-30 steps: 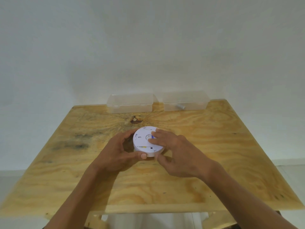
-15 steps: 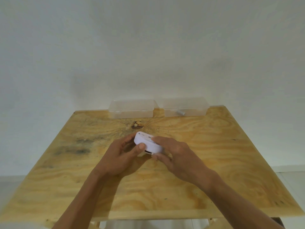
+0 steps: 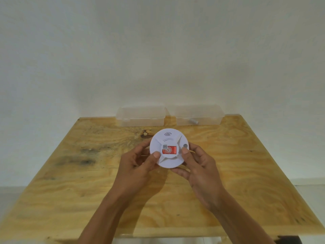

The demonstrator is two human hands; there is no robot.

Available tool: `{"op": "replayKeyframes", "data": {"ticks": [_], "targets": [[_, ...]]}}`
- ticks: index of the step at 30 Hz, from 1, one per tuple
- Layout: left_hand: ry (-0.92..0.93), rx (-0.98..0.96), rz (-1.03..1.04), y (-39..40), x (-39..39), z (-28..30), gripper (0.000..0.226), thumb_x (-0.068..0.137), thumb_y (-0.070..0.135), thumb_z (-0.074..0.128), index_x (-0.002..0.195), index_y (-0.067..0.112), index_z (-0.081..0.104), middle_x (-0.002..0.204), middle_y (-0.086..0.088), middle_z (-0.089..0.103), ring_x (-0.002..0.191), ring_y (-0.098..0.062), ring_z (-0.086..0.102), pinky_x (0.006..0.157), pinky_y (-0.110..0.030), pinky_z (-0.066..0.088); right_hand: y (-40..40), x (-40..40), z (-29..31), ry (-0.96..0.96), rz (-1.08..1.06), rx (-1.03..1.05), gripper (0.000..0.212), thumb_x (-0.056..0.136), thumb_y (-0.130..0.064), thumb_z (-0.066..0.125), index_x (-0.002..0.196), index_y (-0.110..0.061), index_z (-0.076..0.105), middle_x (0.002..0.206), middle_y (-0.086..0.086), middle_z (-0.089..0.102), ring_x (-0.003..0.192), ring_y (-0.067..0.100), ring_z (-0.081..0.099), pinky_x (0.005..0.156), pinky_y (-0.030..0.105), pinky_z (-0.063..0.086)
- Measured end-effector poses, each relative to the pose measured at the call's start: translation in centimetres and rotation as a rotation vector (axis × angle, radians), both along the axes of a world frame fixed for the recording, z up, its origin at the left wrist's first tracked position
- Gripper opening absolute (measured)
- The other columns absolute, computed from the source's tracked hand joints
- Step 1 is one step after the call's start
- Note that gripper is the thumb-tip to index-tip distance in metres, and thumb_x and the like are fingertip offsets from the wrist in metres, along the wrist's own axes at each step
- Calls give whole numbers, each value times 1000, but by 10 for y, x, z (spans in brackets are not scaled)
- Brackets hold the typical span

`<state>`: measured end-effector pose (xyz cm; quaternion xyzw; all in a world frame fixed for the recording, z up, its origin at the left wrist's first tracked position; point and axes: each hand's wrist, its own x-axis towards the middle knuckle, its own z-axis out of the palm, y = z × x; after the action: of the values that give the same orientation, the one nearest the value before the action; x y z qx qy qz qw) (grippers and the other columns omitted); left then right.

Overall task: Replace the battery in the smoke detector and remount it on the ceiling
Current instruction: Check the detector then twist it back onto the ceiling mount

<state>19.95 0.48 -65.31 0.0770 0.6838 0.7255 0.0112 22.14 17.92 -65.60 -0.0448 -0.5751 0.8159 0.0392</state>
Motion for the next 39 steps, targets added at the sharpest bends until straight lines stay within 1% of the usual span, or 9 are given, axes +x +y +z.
{"op": "replayKeyframes", "data": {"ticks": [3,6,11,14,17,20,23,32,39], "targets": [[-22,43,36,5,0,1,32,91,6,68,121,19,70,101,-5,80,96,-25,76,77,-29,62,2,-1,-1,-8,-47,93,19,96,-22,59,109,-16,71,103,2,77,98,22,73,80,43,60],[-43,57,41,9,2,3,32,91,6,68,121,19,70,99,-4,81,93,-21,77,74,-25,61,5,-4,1,-26,-69,86,19,95,-21,61,107,-12,73,101,8,77,96,28,73,80,47,60],[-50,72,46,14,3,5,30,92,7,69,119,20,71,97,-4,81,91,-18,77,76,-27,61,9,-6,5,-52,-89,69,21,92,-22,65,105,-8,73,99,12,77,95,31,73,82,53,59],[-51,81,45,17,2,6,30,92,5,69,117,20,72,93,-3,80,83,-12,75,74,-25,61,11,-7,6,-74,-95,54,22,92,-21,64,106,-6,72,99,12,77,95,32,73,84,53,58],[-47,86,38,19,2,6,30,91,5,69,118,19,71,94,-5,80,85,-13,75,74,-25,60,12,-6,7,-84,-93,38,22,92,-21,64,106,-6,72,99,12,77,92,30,73,82,49,58],[-52,94,31,21,0,7,33,91,5,69,122,15,70,97,-6,80,85,-15,76,74,-26,61,14,-6,8,-93,-97,24,22,92,-20,64,106,-5,72,98,12,77,85,24,72,72,39,58],[-56,96,30,22,0,8,34,90,5,69,123,14,70,98,-10,80,92,-23,77,77,-30,62,15,-7,10,-95,-97,7,21,92,-20,64,104,-6,73,98,12,77,83,21,71,69,35,55],[-51,99,28,23,0,10,36,91,5,69,126,14,69,99,-10,79,93,-24,77,79,-33,63,14,-6,12,-107,-137,8,17,91,-20,65,100,-9,75,96,9,77,84,21,69,77,42,52],[-42,107,30,22,1,11,35,90,3,69,124,13,69,92,-6,80,81,-14,76,73,-26,61,13,-5,13,-98,-142,17,16,90,-20,66,98,-10,76,93,7,77,86,23,69,82,47,52]]}}
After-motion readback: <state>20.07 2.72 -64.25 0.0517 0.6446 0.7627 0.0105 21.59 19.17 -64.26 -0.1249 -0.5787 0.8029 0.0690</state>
